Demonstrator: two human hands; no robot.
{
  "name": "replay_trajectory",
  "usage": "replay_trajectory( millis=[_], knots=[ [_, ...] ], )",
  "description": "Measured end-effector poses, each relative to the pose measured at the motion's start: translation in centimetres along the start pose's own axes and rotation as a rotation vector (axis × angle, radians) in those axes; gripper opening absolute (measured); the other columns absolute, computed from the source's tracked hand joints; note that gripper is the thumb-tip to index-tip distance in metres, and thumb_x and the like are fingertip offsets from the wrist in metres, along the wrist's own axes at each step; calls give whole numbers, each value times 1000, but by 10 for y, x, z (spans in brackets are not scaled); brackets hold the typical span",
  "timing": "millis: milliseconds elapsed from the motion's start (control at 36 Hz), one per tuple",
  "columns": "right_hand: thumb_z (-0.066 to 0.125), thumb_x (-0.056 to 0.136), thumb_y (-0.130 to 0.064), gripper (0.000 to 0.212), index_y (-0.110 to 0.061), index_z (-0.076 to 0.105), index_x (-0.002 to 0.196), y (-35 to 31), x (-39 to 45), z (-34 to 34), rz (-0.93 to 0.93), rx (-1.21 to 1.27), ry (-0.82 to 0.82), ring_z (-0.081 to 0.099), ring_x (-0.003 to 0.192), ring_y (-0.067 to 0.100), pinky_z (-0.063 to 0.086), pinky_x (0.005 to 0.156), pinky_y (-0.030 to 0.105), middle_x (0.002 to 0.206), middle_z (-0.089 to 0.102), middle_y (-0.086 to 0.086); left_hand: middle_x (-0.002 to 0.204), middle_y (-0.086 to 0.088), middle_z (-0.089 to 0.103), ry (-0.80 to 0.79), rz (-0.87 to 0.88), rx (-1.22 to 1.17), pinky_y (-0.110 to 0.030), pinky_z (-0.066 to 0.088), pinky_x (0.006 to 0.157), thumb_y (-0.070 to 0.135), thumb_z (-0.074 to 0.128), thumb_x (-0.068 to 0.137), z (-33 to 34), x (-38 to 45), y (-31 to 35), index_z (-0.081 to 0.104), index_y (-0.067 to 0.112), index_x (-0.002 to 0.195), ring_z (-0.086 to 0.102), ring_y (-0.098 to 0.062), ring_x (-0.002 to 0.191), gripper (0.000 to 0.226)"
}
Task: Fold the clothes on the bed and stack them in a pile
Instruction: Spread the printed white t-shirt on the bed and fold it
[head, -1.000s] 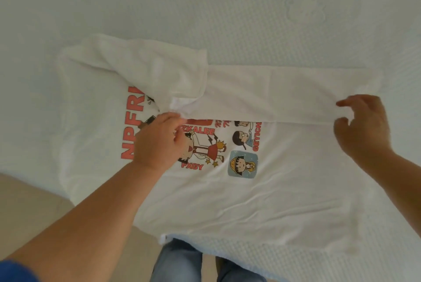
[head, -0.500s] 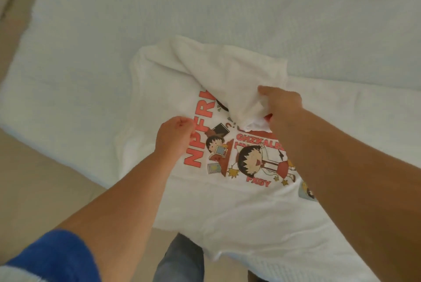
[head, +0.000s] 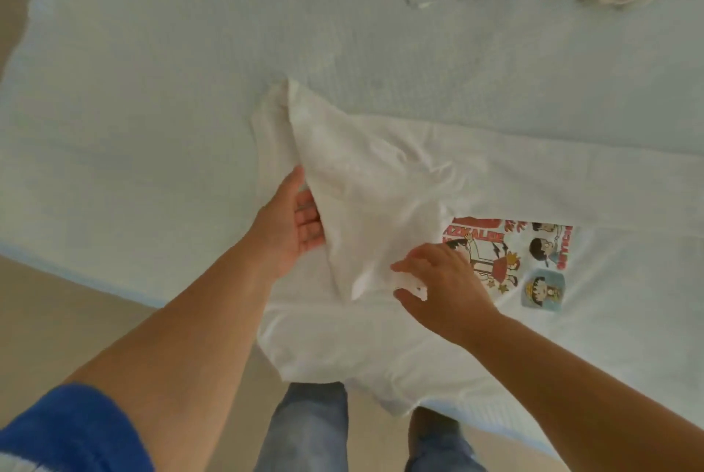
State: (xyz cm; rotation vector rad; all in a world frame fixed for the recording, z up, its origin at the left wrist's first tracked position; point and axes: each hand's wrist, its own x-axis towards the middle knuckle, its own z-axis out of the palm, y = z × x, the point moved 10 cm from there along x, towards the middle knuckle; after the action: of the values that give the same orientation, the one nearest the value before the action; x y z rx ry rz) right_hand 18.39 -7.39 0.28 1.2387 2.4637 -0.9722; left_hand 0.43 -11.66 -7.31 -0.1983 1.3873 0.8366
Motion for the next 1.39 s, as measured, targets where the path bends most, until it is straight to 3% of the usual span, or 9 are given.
replay_trajectory(
  millis=[83, 194, 278, 417, 583, 889, 1083, 1278, 1389],
  knots=[
    [68, 82, -31, 31, -23, 64, 111, 25, -2, -13, 294, 184, 147, 52, 100, 16, 41, 87, 29, 109, 56, -4, 85, -2, 74, 62, 42, 256, -25, 53, 60, 38, 65, 84, 2, 1, -5, 67, 18, 92, 70, -12, 69, 22],
    [62, 84, -35, 25, -15, 59, 100, 75, -10, -5, 802, 490, 212, 52, 74, 13, 36, 60, 24, 85, 56, -3, 92, -14, 70, 215, 171, 400, -43, 54, 83, 24, 65, 84, 0, 3, -6, 65, 15, 79, 66, -29, 87, 10],
    [65, 83, -35, 22, -16, 56, 78, 88, -7, 13, 944, 829, 220, 54, 64, 18, 42, 58, 29, 70, 56, -2, 73, -2, 67, 229, 236, 291, -34, 52, 67, 23, 62, 84, 6, -5, -13, 64, 19, 73, 63, -24, 71, 11],
    [70, 80, -16, 8, -20, 63, 80, 88, 5, 31, 907, 1083, 215, 60, 73, 19, 46, 60, 30, 84, 66, 1, 65, 2, 67, 243, 223, 119, -26, 52, 47, 18, 57, 86, 0, -21, -46, 65, 19, 75, 65, -17, 59, 13],
    [63, 76, -3, 14, -16, 66, 81, 98, -10, 41, 922, 1352, 314, 67, 62, 14, 50, 53, 28, 64, 69, -6, 80, -8, 66, 225, 49, 148, -25, 50, 45, 17, 56, 90, -6, -15, -75, 63, 18, 83, 65, -21, 63, 10],
    [73, 77, -18, 19, -15, 63, 93, 94, -21, 55, 980, 1303, -6, 65, 85, 20, 55, 75, 38, 90, 70, 2, 87, -4, 73, 134, -81, 72, -32, 57, 66, 25, 65, 85, 10, -16, -81, 64, 17, 92, 70, -22, 82, 11],
    [71, 80, -19, 13, -14, 60, 84, 96, -33, 46, 996, 1161, -38, 62, 75, 19, 49, 54, 28, 86, 65, 4, 76, -3, 66, 301, 32, 305, -31, 51, 66, 21, 59, 85, 5, -28, -79, 64, 16, 75, 63, -20, 69, 12],
    [73, 79, -27, 28, -13, 56, 96, 89, -2, -5, 863, 1136, 182, 53, 39, 8, 47, 44, 23, 75, 62, 3, 58, -1, 67, 220, -102, -291, -23, 51, 43, 13, 54, 87, 34, -28, -53, 63, 13, 81, 64, -15, 48, 11],
    [66, 86, -34, 30, -9, 55, 98, 85, 23, -31, 832, 1483, 350, 53, 42, 11, 45, 43, 21, 60, 64, -1, 65, -7, 68, 82, -35, -491, -33, 58, 64, 27, 47, 93, 53, -14, -13, 57, 9, 82, 69, -20, 60, 23]
  ],
)
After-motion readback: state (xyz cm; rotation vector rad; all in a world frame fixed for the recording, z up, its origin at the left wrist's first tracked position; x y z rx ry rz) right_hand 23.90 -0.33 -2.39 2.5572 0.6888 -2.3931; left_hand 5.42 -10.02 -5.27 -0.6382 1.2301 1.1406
